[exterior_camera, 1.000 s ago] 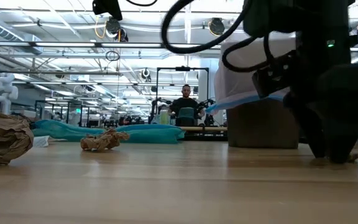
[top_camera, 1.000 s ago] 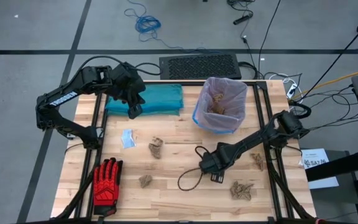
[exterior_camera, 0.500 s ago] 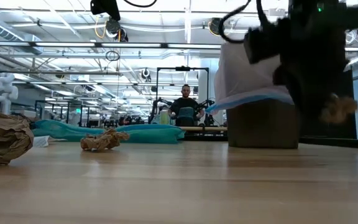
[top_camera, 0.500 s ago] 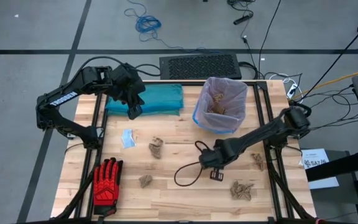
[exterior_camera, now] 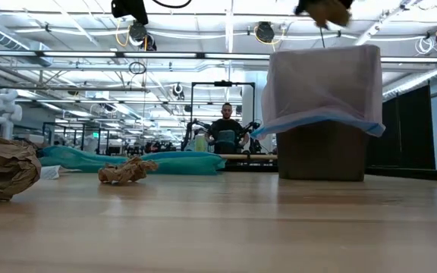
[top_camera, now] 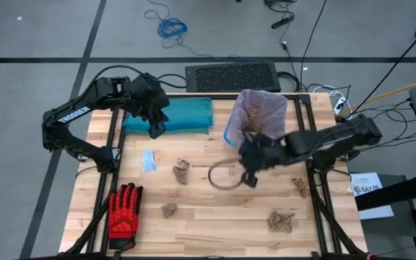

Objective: Place trash/remove bag and relplace
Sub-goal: Put the brown napkin into the trash bin

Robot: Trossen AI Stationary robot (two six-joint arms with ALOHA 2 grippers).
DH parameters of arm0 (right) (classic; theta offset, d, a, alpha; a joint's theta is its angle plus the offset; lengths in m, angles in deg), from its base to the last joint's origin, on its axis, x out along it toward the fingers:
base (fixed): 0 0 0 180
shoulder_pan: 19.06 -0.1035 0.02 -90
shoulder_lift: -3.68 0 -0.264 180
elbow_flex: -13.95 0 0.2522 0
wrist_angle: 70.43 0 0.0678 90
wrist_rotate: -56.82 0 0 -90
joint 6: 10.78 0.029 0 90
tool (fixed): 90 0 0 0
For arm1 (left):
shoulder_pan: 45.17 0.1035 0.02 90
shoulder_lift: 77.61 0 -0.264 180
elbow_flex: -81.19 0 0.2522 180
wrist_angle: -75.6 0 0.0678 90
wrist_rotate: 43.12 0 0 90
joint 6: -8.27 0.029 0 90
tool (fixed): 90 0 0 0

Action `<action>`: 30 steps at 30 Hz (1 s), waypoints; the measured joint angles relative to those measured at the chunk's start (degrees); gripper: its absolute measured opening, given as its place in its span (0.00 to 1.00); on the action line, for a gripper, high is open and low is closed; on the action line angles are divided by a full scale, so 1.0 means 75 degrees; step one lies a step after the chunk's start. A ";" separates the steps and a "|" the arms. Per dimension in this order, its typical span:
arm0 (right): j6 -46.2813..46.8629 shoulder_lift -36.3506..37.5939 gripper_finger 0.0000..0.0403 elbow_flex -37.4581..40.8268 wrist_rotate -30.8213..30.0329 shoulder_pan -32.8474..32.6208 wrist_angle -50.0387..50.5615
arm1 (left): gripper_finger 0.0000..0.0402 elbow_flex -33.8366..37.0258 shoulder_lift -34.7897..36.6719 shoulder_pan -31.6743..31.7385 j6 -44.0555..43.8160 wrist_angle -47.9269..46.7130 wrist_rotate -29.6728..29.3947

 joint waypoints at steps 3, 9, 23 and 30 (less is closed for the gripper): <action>-0.0370 0.0195 0.00 -0.0622 -0.0641 0.0558 0.0202 | 0.00 0.0000 0.0000 -0.0002 -0.0177 -0.0005 0.0000; -0.1252 0.0216 0.00 -0.1568 -0.1208 0.1830 0.0634 | 0.00 0.0000 0.0000 -0.0108 -0.0687 -0.0044 0.0000; -0.1999 -0.0035 0.00 -0.1664 -0.1046 0.3976 0.2014 | 0.00 0.0000 0.0003 -0.0859 -0.2408 -0.0027 -0.0606; -0.1869 -0.0280 0.01 -0.1664 -0.0061 0.4474 0.2012 | 0.00 0.0000 0.0003 -0.1338 -0.2804 -0.0032 -0.1545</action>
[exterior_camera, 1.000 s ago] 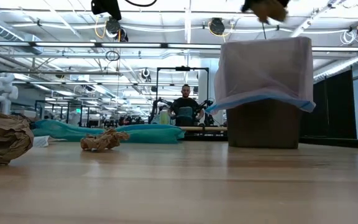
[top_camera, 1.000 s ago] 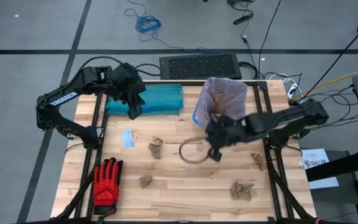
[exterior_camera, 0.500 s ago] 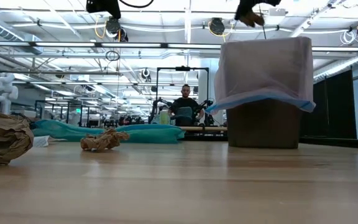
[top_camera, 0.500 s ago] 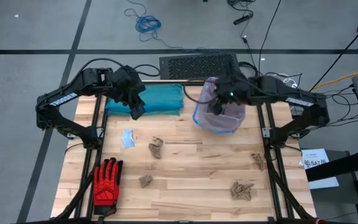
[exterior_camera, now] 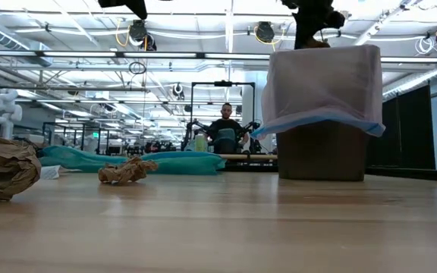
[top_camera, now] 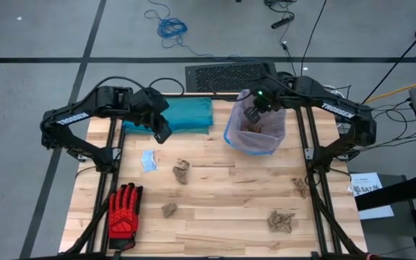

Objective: Place trash/remove bag and relplace
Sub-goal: Put the brown napkin into the trash bin

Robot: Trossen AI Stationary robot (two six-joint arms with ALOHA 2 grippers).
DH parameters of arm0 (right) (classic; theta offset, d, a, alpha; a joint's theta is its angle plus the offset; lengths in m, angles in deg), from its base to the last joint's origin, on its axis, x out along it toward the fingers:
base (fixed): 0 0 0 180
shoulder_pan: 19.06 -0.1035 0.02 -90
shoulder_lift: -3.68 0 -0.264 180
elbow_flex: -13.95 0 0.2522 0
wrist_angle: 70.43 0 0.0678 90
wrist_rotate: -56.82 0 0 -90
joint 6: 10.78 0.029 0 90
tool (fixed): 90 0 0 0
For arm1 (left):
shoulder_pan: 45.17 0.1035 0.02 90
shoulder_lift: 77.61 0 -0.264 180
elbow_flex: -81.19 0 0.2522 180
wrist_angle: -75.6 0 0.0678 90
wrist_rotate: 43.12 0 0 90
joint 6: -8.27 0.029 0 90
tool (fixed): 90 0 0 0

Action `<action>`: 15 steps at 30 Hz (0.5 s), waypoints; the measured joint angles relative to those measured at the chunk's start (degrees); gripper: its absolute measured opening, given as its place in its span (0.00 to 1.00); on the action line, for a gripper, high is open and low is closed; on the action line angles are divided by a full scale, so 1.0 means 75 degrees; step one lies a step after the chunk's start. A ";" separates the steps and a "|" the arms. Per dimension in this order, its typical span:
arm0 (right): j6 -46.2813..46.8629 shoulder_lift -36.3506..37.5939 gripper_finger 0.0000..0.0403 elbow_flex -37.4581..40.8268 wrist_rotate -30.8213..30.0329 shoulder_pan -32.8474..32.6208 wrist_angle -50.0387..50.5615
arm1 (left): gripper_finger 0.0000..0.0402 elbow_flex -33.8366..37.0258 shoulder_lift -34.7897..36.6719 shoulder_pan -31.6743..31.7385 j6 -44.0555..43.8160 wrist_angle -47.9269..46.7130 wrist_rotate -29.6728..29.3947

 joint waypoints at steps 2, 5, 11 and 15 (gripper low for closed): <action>-0.0182 -0.0063 0.06 0.0000 0.0255 0.0034 -0.0024 | 0.00 0.0000 -0.0005 -0.0129 -0.0002 0.0000 -0.0020; -0.0272 -0.0165 0.16 0.0000 0.0337 0.0041 -0.0295 | 0.02 0.0000 -0.0099 -0.0302 0.0003 -0.0002 0.0025; -0.0605 -0.0192 0.44 0.0000 0.0816 0.0030 -0.0884 | 0.18 0.0000 -0.0453 -0.0630 0.0002 0.0000 0.0352; -0.0567 0.0145 0.56 -0.0059 0.1361 0.0026 -0.1151 | 0.31 0.0000 -0.0834 -0.0905 0.0014 -0.0023 0.0446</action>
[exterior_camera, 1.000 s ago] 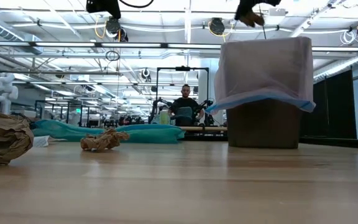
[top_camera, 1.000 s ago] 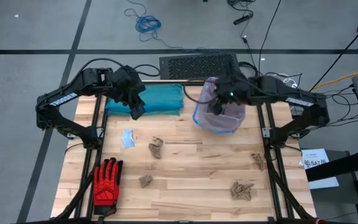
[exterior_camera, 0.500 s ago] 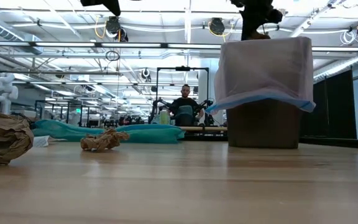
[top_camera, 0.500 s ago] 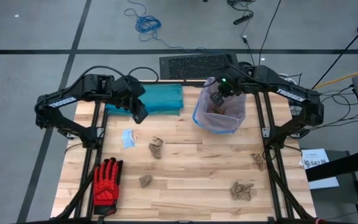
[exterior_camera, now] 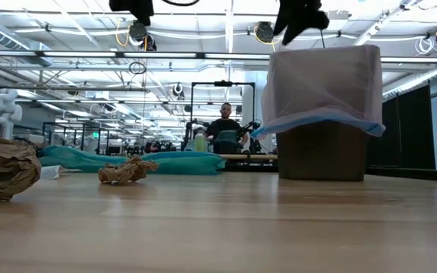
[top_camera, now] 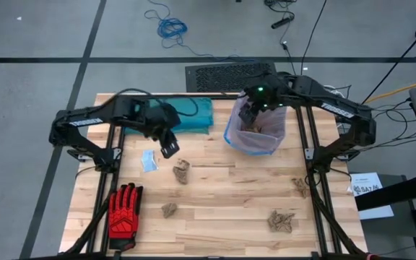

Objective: Place trash/remove bag and relplace
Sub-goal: Put the brown napkin into the trash bin

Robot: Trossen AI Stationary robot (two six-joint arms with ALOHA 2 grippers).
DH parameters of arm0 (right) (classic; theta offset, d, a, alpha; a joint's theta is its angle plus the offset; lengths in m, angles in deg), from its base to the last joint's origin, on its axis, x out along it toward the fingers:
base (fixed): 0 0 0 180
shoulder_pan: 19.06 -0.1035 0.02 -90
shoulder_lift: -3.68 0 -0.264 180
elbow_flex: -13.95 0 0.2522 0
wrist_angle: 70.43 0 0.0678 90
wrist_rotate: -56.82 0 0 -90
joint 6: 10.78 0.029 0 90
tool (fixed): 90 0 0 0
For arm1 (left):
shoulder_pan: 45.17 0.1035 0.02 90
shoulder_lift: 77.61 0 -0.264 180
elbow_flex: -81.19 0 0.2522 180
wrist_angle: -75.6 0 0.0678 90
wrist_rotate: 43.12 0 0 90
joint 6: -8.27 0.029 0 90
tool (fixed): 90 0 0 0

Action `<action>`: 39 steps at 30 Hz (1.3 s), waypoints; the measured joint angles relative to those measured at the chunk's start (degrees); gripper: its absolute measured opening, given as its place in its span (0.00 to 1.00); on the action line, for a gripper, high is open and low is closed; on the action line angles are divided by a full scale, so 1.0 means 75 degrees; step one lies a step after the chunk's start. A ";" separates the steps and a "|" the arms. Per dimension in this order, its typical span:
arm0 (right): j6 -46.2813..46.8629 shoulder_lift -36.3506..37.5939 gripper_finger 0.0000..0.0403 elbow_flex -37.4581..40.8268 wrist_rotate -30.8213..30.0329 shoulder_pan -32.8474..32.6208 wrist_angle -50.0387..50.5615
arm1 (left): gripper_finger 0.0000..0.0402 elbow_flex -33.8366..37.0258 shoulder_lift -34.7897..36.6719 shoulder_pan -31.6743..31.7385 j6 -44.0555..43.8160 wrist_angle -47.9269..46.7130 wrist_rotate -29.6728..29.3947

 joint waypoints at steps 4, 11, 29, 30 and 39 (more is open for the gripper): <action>0.0110 0.0448 0.59 -0.0395 0.0145 0.0004 0.0012 | 0.41 0.0000 -0.0287 -0.0174 0.0061 -0.0055 0.0036; 0.0319 0.1340 0.58 -0.1157 0.0167 0.0001 0.0014 | 0.43 0.1061 0.0202 -0.0196 0.0158 0.0117 -0.0018; 0.0984 0.2077 0.58 -0.1488 0.0141 -0.0002 0.0018 | 0.43 0.5436 0.1231 -0.0184 -0.0620 0.3499 0.1236; 0.0988 0.2062 0.58 -0.1488 0.0143 -0.0002 0.0021 | 0.43 0.5527 0.1169 -0.0184 -0.0623 0.3640 0.1274; 0.1042 0.1948 0.58 -0.1488 0.0150 -0.0002 0.0020 | 0.43 0.5744 0.0399 -0.0184 -0.0617 0.4534 0.1639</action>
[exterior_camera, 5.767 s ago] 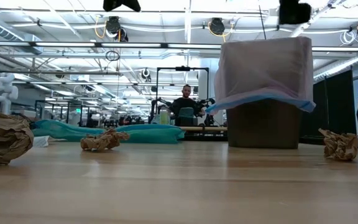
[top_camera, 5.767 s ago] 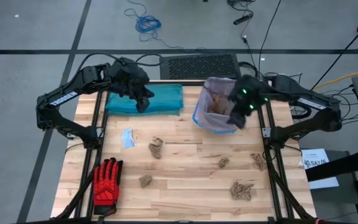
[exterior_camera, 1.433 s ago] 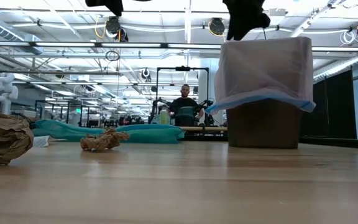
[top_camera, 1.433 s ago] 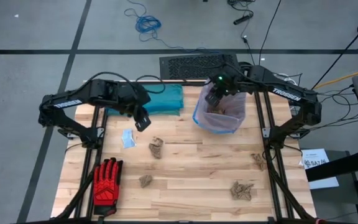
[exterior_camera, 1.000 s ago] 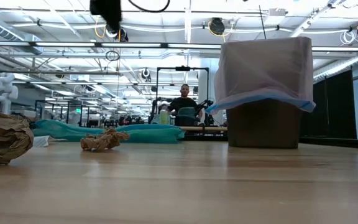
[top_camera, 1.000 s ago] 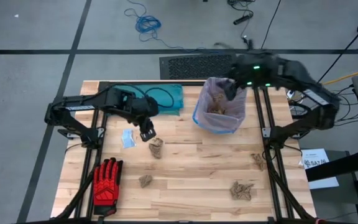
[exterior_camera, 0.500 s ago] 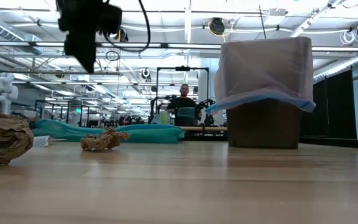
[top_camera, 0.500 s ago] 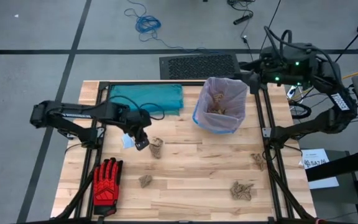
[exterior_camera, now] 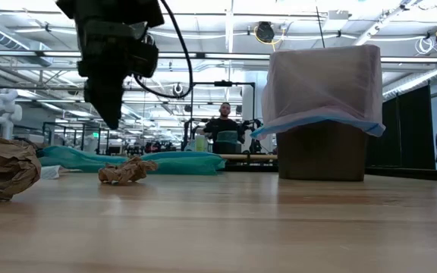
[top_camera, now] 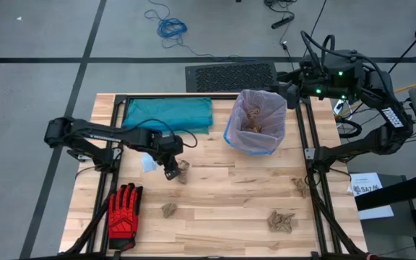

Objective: Place trash/remove bag and relplace
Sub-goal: Put the brown napkin into the trash bin

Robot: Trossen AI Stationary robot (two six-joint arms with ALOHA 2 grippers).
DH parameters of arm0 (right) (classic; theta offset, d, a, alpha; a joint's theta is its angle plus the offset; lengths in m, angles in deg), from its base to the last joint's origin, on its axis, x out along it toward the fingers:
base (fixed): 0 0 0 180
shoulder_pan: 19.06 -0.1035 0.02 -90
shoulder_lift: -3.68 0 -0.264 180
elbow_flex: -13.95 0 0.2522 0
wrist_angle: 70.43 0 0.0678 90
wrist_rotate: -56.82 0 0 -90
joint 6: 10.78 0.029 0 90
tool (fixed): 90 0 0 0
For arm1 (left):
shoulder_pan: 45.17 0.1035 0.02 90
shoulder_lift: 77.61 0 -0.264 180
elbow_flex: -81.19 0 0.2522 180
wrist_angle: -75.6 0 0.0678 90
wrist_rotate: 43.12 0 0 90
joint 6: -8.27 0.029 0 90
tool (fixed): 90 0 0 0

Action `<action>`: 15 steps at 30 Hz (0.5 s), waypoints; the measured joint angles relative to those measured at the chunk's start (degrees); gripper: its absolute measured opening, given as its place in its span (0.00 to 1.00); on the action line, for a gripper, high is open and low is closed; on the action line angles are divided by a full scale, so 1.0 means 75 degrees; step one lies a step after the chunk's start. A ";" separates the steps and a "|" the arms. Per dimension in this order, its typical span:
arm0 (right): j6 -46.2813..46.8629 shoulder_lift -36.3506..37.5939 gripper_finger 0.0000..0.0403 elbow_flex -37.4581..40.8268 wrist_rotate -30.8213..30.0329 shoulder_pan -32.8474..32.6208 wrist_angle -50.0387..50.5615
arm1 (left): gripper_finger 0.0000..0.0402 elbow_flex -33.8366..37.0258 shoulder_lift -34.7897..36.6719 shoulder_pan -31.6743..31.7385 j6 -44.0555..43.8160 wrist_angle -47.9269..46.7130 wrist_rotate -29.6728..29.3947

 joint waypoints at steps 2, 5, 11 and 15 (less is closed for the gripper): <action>0.0000 -0.0003 0.58 0.0000 0.0003 0.0000 0.0000 | 0.43 0.0000 -0.0189 -0.0005 0.0000 0.0245 0.0086; 0.0000 -0.0003 0.58 0.0000 0.0006 0.0000 0.0000 | 0.43 0.0000 -0.0481 -0.0006 0.0003 0.0373 0.0196; -0.0029 -0.0003 0.58 0.0000 0.0015 0.0000 0.0000 | 0.43 0.0000 -0.1058 -0.0006 0.0006 0.0458 0.0208; -0.0059 -0.0003 0.58 0.0000 0.0018 0.0000 0.0000 | 0.43 -0.0003 -0.1425 -0.0006 0.0004 0.0882 0.0226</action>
